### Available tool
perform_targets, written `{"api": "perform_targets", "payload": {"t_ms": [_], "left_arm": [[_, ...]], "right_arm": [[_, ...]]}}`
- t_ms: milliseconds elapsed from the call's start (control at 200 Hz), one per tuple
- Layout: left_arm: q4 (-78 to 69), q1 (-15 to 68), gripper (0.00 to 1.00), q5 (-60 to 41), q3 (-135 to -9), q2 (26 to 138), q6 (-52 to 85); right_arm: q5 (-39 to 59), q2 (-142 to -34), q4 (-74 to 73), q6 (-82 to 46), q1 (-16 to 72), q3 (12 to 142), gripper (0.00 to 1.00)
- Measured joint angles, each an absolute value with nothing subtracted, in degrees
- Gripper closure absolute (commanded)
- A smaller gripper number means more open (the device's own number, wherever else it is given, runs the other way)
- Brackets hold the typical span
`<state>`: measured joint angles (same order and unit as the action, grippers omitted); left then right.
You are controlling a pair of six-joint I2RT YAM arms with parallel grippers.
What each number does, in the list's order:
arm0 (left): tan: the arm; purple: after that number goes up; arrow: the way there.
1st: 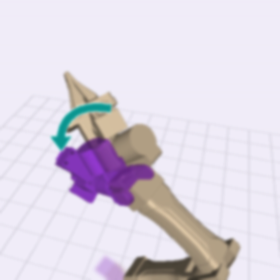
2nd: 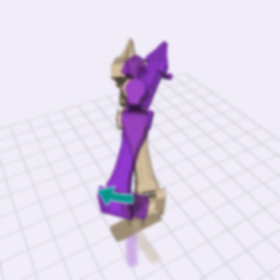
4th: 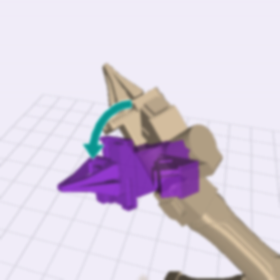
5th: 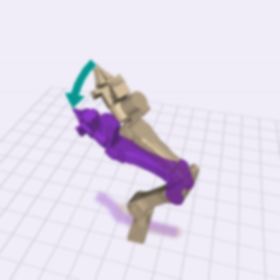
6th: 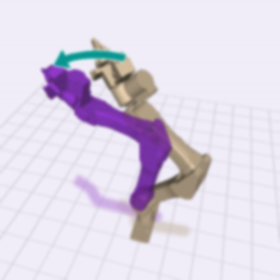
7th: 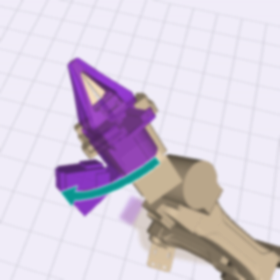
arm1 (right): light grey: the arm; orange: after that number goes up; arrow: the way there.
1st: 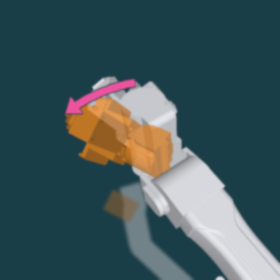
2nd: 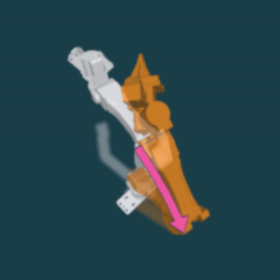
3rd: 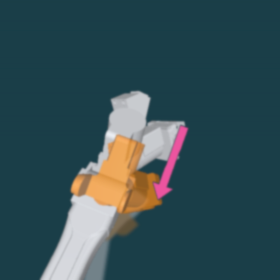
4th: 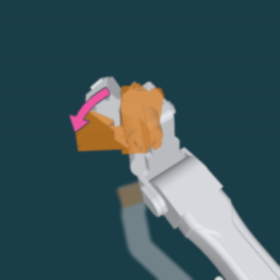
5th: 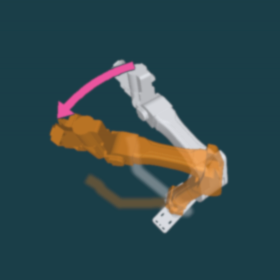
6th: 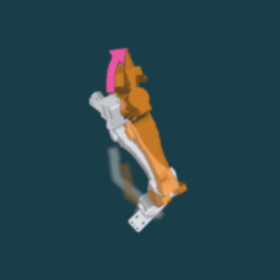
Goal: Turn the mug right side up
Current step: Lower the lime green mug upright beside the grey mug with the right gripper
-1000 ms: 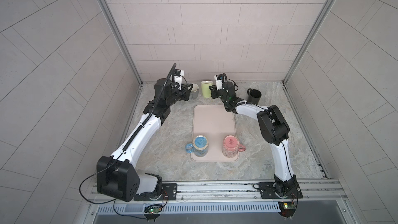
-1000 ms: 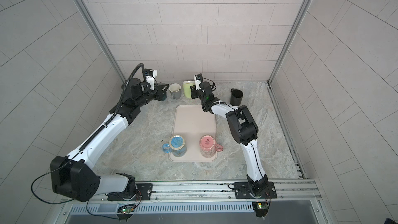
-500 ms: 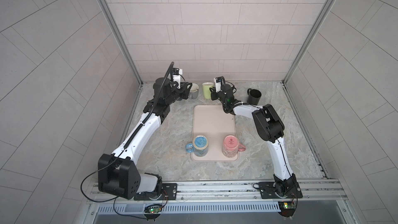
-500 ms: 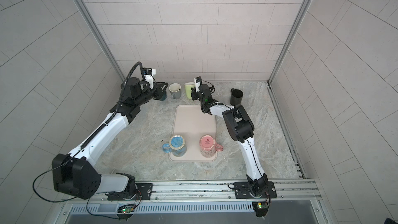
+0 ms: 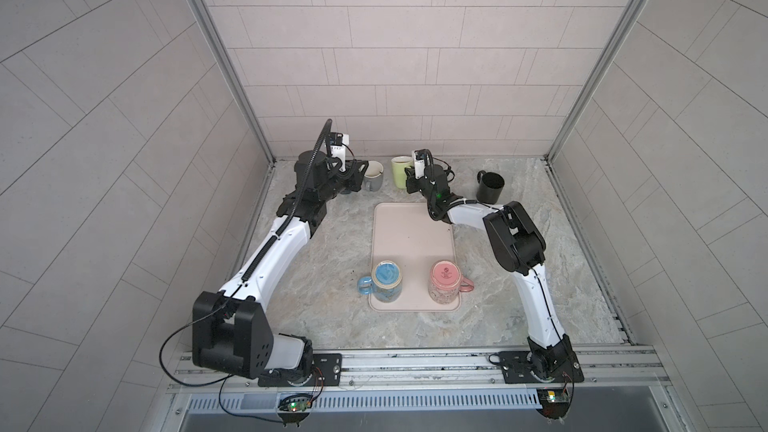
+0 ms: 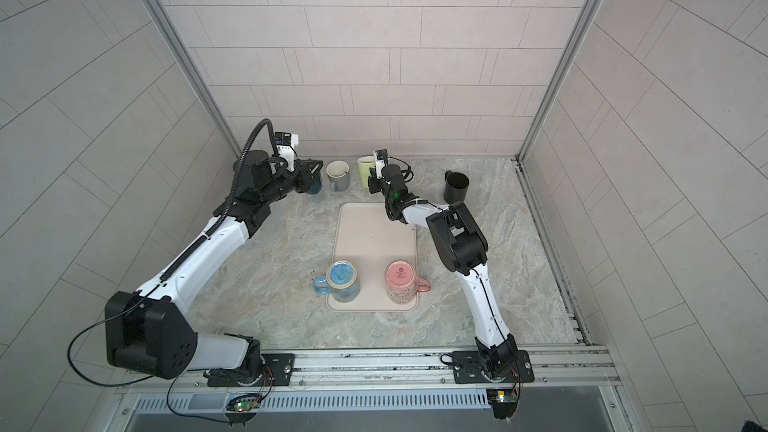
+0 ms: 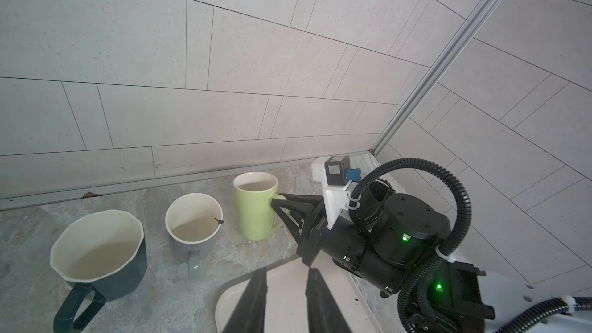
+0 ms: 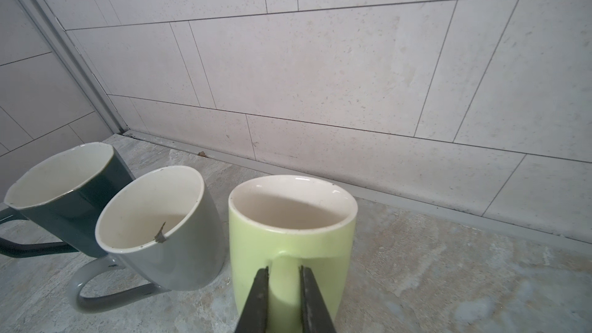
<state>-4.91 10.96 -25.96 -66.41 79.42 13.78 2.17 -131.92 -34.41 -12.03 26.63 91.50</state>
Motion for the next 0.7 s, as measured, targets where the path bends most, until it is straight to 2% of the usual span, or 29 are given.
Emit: {"api": "perform_targets", "payload": {"t_ms": [701], "left_arm": [[-7.09,10.02,0.72,-27.44,-65.10,80.05,15.57]], "right_arm": [[-0.25,-132.77,-36.49,-11.33,27.46,90.59,1.00]]}}
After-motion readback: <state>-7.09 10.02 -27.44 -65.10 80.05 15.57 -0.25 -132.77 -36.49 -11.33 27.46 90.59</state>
